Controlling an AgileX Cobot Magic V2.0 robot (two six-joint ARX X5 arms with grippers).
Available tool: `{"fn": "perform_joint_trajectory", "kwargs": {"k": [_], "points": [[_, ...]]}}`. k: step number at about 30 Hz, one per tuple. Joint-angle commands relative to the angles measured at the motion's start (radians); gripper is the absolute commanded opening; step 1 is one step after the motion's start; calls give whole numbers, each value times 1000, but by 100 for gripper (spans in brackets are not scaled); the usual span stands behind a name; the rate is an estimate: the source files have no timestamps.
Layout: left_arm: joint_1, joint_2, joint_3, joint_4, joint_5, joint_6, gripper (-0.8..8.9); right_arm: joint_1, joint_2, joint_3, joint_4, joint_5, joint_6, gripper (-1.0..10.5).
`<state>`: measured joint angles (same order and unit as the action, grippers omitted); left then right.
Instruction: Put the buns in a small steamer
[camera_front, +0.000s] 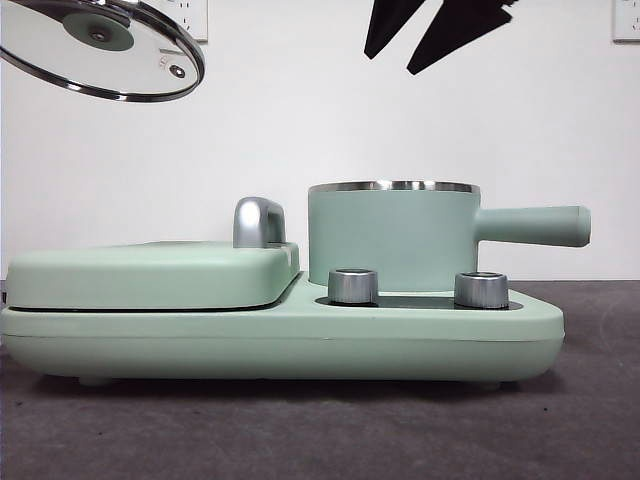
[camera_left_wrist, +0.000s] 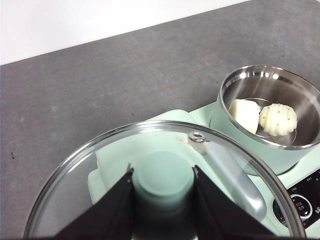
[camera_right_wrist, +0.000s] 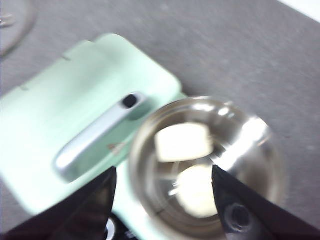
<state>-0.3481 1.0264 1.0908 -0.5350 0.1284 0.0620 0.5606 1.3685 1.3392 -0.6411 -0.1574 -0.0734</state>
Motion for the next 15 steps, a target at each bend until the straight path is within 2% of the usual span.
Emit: {"fn": "perform_joint_trajectory", "kwargs": {"k": [1, 7, 15], "points": [[-4, 5, 16, 32, 2, -3, 17, 26, -99, -153, 116, 0, 61, 301], [-4, 5, 16, 32, 2, -3, 17, 70, -303, -401, 272, 5, 109, 301], [-8, 7, 16, 33, 3, -3, 17, 155, -492, -617, 296, 29, 119, 300]]}}
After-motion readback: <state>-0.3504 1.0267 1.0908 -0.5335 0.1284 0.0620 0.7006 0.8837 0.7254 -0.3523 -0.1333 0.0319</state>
